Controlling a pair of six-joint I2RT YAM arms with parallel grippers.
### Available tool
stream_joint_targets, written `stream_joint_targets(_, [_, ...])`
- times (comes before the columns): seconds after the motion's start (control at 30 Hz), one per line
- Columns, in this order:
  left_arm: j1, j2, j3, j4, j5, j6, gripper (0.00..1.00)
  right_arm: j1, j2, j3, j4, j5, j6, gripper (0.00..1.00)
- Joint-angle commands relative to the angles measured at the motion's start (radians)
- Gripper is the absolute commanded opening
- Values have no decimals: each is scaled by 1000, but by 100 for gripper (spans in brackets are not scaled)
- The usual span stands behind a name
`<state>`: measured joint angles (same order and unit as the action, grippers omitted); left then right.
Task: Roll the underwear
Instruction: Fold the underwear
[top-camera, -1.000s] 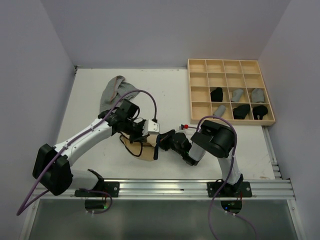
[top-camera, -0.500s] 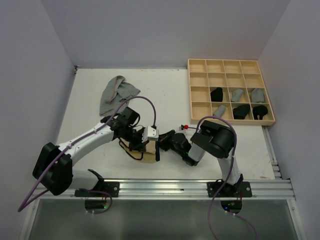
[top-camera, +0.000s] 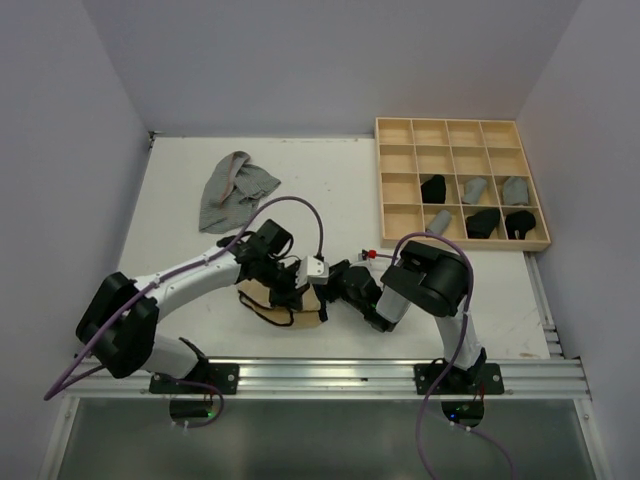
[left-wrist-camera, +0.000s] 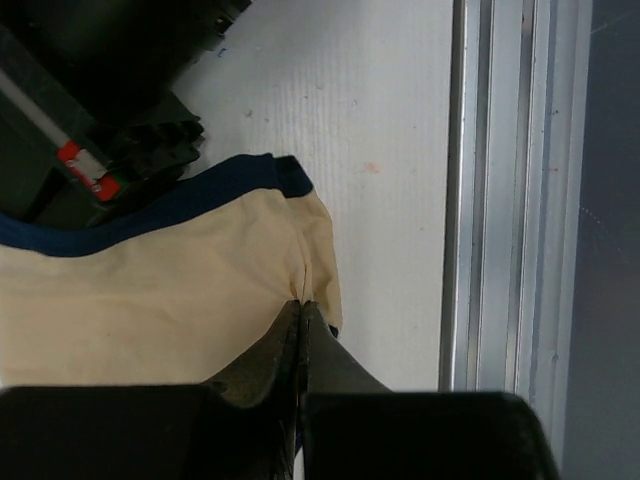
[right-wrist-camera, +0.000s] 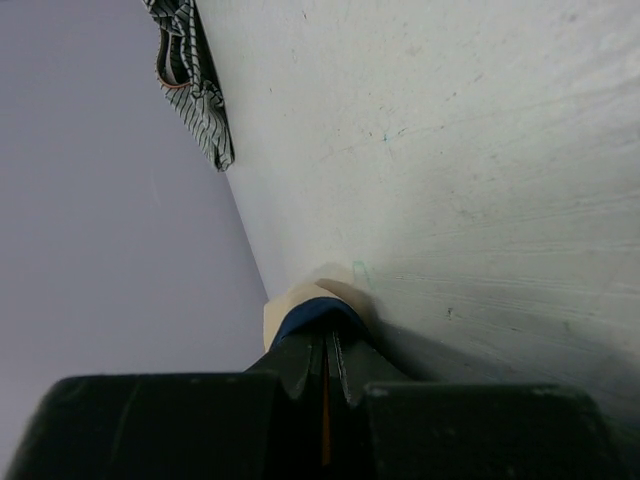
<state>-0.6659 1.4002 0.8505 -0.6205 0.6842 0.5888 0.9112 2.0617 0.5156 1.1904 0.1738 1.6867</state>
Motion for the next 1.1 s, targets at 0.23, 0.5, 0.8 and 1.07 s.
stream_joint_targets(0.23, [-87, 157, 47, -4, 3, 20, 0, 8, 28, -20, -115, 35, 51, 0])
stream_joint_targets(0.5, [-89, 210, 35, 64, 2, -29, 13, -15, -33, -2, -202, -5, 12, 0])
stream_joint_targets(0.8, [-83, 232, 30, 96, -14, -66, 16, -47, -253, 27, -599, -74, -125, 5])
stream_joint_targets(1.07, [-80, 220, 24, 94, 11, -53, 21, -84, -434, 124, -978, -94, -294, 9])
